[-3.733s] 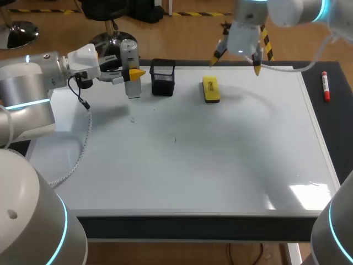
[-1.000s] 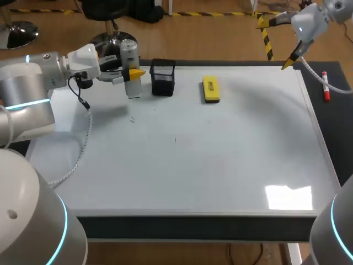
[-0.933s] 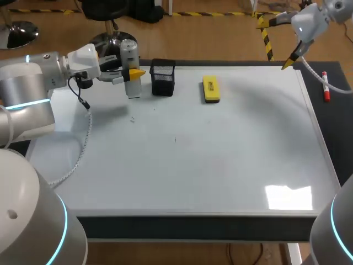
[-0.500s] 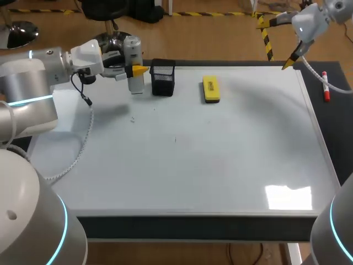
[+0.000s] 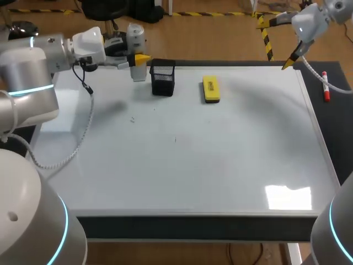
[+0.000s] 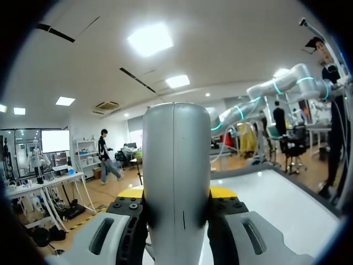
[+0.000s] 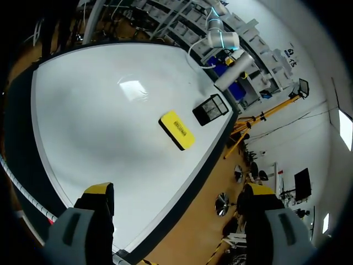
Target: Pick up the inspection probe, press it on each red-marked spot on the whiteboard one by one, put down the probe, pick up the eraser, and wipe off all the red marks.
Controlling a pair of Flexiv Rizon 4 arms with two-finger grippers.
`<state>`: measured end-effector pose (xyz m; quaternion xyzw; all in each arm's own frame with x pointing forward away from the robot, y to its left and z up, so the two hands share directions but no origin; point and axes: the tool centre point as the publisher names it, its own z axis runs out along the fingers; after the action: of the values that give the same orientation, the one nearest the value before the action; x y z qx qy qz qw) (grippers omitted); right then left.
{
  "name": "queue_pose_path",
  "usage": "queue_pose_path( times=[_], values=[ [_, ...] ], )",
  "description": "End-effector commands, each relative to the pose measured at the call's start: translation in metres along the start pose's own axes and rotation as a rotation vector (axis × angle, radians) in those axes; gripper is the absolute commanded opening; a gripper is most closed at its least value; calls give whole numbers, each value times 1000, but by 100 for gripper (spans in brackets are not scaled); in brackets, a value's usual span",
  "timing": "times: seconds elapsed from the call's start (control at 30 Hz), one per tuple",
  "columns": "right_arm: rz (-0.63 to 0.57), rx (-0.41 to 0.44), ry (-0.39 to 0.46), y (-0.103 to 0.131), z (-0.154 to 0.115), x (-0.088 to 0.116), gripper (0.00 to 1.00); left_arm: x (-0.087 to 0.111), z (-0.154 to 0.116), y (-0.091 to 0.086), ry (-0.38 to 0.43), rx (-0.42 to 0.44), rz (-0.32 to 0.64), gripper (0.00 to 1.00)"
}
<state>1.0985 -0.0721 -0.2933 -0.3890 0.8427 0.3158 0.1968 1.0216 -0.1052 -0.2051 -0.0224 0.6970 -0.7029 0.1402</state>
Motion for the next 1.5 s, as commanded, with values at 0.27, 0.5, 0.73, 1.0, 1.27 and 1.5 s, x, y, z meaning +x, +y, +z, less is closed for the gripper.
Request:
queue_pose_path(
  times=[0.27, 0.5, 0.73, 1.0, 1.27, 1.5],
  values=[
    [-2, 1, 4, 0, -1, 0, 100, -22, 23, -15, 51, 40, 32, 0],
    [-2, 1, 4, 0, -1, 0, 100, -30, 42, -15, 88, 62, 25, 0],
    [-2, 1, 4, 0, -1, 0, 100, -38, 60, -12, 122, 69, 14, 0],
    [-2, 1, 4, 0, -1, 0, 100, -45, 76, -4, 159, 75, -16, 0],
    [-2, 1, 4, 0, -1, 0, 100, -48, 85, 7, 173, 75, -43, 0],
    [-2, 1, 4, 0, -1, 0, 100, -47, 85, 12, 176, 71, -61, 0]
  ],
)
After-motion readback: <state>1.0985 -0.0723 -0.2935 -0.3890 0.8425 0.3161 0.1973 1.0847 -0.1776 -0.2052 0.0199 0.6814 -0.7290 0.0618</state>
